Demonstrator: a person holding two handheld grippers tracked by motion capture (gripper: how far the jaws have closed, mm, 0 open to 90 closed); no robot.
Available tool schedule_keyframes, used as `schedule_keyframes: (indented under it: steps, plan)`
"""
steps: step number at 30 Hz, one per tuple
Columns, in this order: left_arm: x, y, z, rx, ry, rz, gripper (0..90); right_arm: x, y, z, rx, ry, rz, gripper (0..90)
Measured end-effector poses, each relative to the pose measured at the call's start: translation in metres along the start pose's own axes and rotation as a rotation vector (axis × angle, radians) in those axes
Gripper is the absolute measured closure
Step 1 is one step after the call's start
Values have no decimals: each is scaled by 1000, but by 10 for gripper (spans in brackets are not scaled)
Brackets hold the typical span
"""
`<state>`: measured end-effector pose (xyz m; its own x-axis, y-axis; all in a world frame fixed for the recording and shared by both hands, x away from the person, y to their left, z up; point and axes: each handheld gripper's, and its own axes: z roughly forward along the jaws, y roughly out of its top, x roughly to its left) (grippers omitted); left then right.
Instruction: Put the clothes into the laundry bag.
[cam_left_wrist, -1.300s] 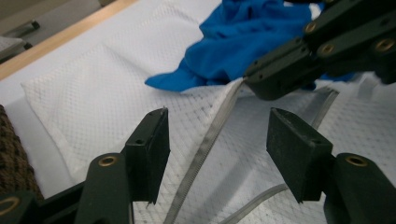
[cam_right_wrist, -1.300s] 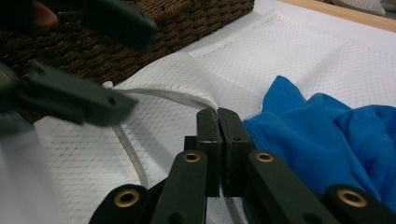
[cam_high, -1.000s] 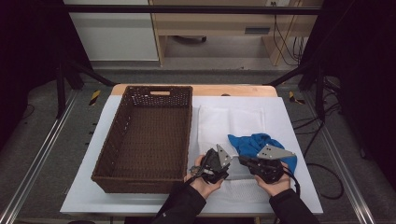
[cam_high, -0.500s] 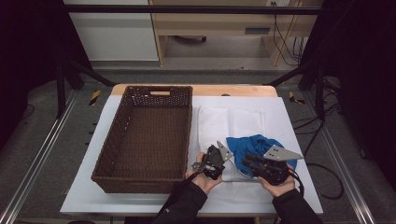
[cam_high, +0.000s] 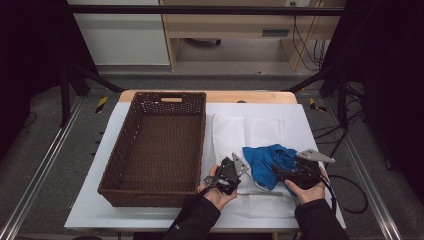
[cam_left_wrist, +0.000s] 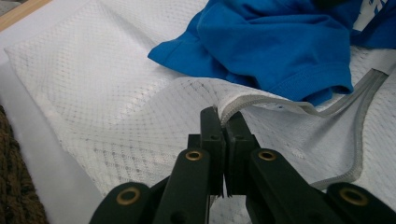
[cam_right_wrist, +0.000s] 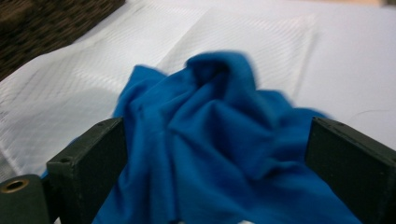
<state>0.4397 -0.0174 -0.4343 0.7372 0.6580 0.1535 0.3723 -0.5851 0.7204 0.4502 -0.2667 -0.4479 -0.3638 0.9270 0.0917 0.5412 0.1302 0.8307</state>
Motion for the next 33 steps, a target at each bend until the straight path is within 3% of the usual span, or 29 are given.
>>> schedule_keyframes:
  steps: [3,6,9,15,19,27,33]
  plan:
    - [0,0,0,0,-1,-2,887,4,-1,10,30,21,-25,103]
    - [0,0,-1,-3,0,2,887,6,-4,23,73,3,-41,126]
    - [1,0,-1,-4,1,4,887,6,-8,33,127,-4,-69,214]
    - [1,0,0,-10,2,-3,887,6,-7,33,169,12,-87,661]
    - [1,1,0,-5,-4,-8,887,4,-4,27,163,20,-64,750]
    - [3,4,0,-12,-26,-34,886,3,16,-17,-44,84,-71,762]
    - [6,11,-1,-11,-29,-67,886,10,28,-49,-129,161,-126,764]
